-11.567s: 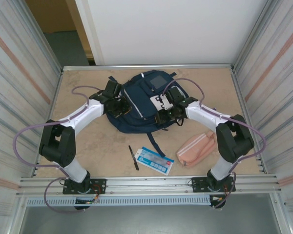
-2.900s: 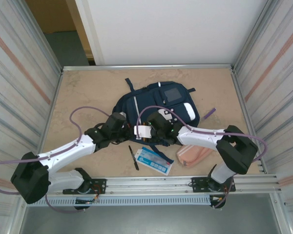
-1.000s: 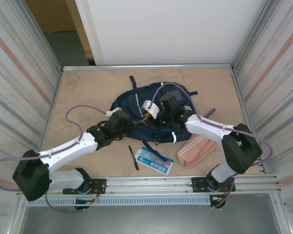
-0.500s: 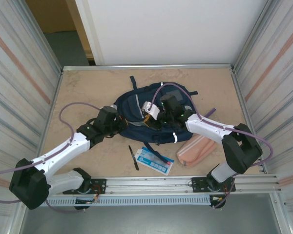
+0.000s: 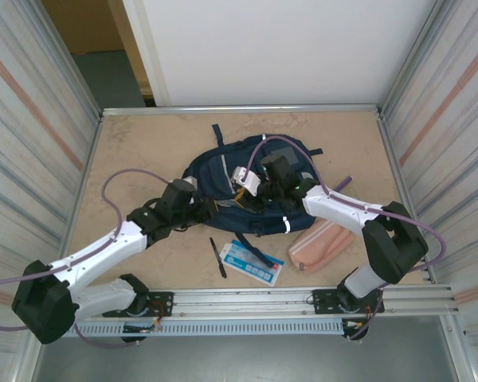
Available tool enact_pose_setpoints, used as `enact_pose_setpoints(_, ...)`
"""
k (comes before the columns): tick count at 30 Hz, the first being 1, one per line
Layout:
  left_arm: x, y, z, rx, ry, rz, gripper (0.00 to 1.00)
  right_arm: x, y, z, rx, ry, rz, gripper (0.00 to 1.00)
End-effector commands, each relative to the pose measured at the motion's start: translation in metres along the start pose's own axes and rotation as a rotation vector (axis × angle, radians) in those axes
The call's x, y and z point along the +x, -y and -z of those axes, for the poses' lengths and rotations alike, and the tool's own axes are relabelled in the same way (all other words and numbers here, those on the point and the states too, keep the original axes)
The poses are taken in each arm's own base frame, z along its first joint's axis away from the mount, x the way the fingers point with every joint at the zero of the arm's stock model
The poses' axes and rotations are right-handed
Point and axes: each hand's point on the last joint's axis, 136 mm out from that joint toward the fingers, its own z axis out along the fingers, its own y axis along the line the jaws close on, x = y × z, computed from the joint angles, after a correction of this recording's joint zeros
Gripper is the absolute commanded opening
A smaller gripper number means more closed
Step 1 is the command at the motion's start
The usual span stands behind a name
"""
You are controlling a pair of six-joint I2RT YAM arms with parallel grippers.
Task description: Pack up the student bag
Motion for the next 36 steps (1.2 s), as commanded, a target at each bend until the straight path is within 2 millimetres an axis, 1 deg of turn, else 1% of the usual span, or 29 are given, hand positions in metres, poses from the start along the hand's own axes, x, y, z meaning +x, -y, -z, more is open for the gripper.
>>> enact_pose_setpoints(1,-0.007,-0.007,-0.003,-0.049,0.042,-0.009,0.42,-0.029,0.003,0.012,0.002,0.069,0.043,0.07)
enact_pose_setpoints(4,-0.008,-0.004,-0.012,-0.048,0.03,-0.031,0.39,-0.029,0.002,0.012,0.0,0.07,0.042,0.07)
enact_pose_setpoints(7,-0.01,-0.006,-0.017,-0.085,0.018,-0.062,0.34,-0.031,0.002,0.015,0.004,0.074,0.046,0.07)
enact_pose_setpoints(9,-0.011,-0.004,-0.018,-0.087,0.014,-0.082,0.28,-0.029,0.002,0.015,0.004,0.067,0.045,0.07)
enact_pose_setpoints(12,-0.014,-0.009,-0.014,-0.128,0.018,-0.097,0.25,-0.028,0.004,0.017,0.013,0.064,0.046,0.06)
enact_pose_setpoints(16,-0.019,-0.029,0.0,-0.199,0.05,-0.079,0.24,-0.029,0.005,0.019,0.018,0.066,0.046,0.07)
enact_pose_setpoints(18,-0.022,-0.037,0.008,-0.201,0.065,-0.051,0.28,-0.029,0.005,0.02,0.018,0.068,0.046,0.07)
enact_pose_setpoints(19,-0.024,-0.037,0.012,-0.181,0.079,-0.039,0.33,-0.029,0.004,0.019,0.015,0.068,0.045,0.07)
enact_pose_setpoints(20,-0.024,-0.033,0.015,-0.142,0.089,-0.038,0.36,-0.028,0.004,0.019,0.013,0.068,0.044,0.07)
enact_pose_setpoints(23,-0.022,-0.007,0.02,0.012,0.092,-0.05,0.39,-0.029,0.004,0.018,0.01,0.071,0.043,0.07)
enact_pose_setpoints(25,-0.019,0.002,0.02,0.038,0.084,-0.066,0.4,-0.029,0.004,0.017,0.008,0.073,0.039,0.07)
enact_pose_setpoints(27,-0.016,0.007,0.016,0.015,0.085,-0.101,0.45,-0.029,0.003,0.016,0.002,0.076,0.036,0.07)
enact_pose_setpoints(28,-0.015,0.007,0.014,-0.005,0.085,-0.114,0.5,-0.03,0.003,0.015,-0.001,0.078,0.035,0.07)
enact_pose_setpoints(30,-0.014,0.007,0.007,-0.035,0.079,-0.122,0.54,-0.03,0.001,0.015,-0.005,0.077,0.037,0.07)
enact_pose_setpoints(34,-0.017,0.007,-0.007,-0.102,0.086,-0.14,0.56,-0.028,0.0,0.014,-0.007,0.072,0.04,0.07)
enact_pose_setpoints(36,-0.021,-0.003,-0.011,-0.176,0.098,-0.133,0.55,-0.027,0.0,0.015,-0.005,0.07,0.04,0.07)
